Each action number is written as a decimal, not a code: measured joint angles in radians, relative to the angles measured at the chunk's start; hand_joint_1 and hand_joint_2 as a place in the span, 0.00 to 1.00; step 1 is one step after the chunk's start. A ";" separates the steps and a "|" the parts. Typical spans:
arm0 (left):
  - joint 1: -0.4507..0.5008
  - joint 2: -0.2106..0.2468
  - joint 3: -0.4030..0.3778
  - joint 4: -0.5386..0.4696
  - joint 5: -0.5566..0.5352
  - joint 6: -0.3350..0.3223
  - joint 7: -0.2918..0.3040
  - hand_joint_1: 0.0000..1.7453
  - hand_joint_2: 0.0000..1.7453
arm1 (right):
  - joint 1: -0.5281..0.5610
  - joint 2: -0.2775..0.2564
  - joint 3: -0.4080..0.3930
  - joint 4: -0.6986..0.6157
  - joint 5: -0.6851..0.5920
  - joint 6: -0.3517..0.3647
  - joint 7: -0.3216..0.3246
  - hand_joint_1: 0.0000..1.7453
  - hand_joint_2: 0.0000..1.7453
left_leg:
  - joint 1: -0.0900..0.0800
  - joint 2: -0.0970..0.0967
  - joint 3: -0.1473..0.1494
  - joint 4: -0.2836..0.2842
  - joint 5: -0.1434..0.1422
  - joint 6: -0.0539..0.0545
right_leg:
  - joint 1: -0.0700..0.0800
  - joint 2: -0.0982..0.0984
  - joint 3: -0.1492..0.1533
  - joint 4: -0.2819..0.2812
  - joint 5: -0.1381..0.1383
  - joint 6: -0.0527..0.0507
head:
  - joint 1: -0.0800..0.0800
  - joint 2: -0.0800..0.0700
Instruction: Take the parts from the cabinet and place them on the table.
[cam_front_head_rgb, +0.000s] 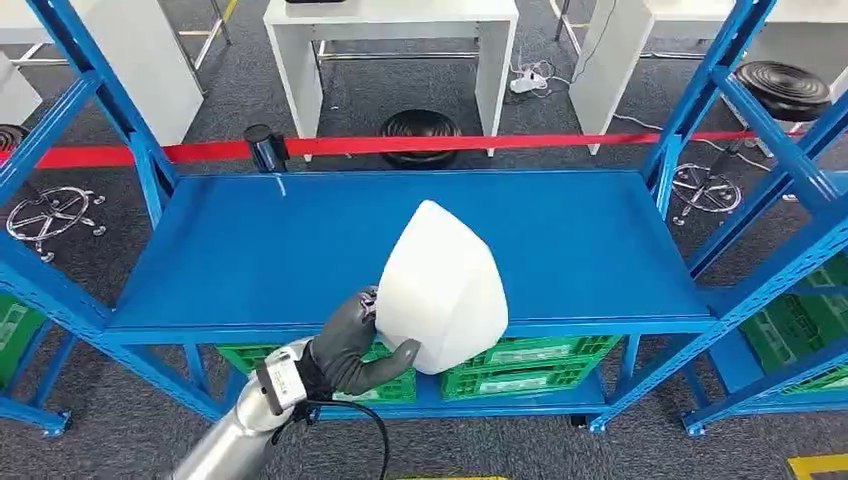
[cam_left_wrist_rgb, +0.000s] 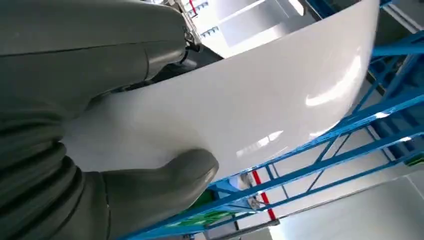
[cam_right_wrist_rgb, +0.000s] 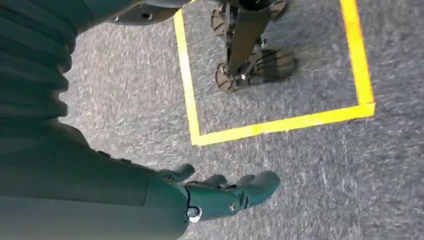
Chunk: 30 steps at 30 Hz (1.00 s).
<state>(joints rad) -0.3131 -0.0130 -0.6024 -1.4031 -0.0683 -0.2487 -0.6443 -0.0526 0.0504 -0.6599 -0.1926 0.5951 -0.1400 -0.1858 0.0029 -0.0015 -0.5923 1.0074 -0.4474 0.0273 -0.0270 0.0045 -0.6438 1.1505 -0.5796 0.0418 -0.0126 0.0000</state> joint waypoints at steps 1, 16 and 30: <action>0.004 -0.001 -0.002 0.000 -0.005 0.000 0.006 1.00 1.00 | 0.000 -0.001 0.002 0.000 0.008 -0.003 0.006 0.00 1.00 | -0.002 0.002 -0.008 0.000 0.006 0.003 | 0.002 0.000 -0.031 0.085 -0.047 0.002 | 0.005 0.000; 0.048 0.012 -0.001 -0.024 -0.034 0.033 0.011 1.00 1.00 | -0.002 -0.003 0.025 0.000 0.058 -0.001 0.009 0.00 1.00 | 0.000 -0.003 -0.132 0.180 -0.102 -0.064 | 0.010 -0.004 0.092 -0.134 0.080 -0.058 | 0.000 0.000; 0.061 0.012 -0.001 -0.035 -0.050 0.032 0.006 1.00 1.00 | 0.002 -0.003 0.033 0.000 0.056 0.012 0.008 0.00 1.00 | -0.003 0.002 0.072 -0.021 -0.045 0.005 | 0.006 -0.003 -0.026 -0.063 0.077 0.001 | 0.000 0.000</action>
<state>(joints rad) -0.2516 -0.0008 -0.6031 -1.4382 -0.1179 -0.2167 -0.6378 -0.0505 0.0473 -0.6271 -0.1926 0.6512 -0.1278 -0.1778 0.0003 0.0003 -0.5199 0.9860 -0.4920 0.0321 -0.0212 0.0012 -0.6700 1.0872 -0.5022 0.0425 -0.0126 0.0000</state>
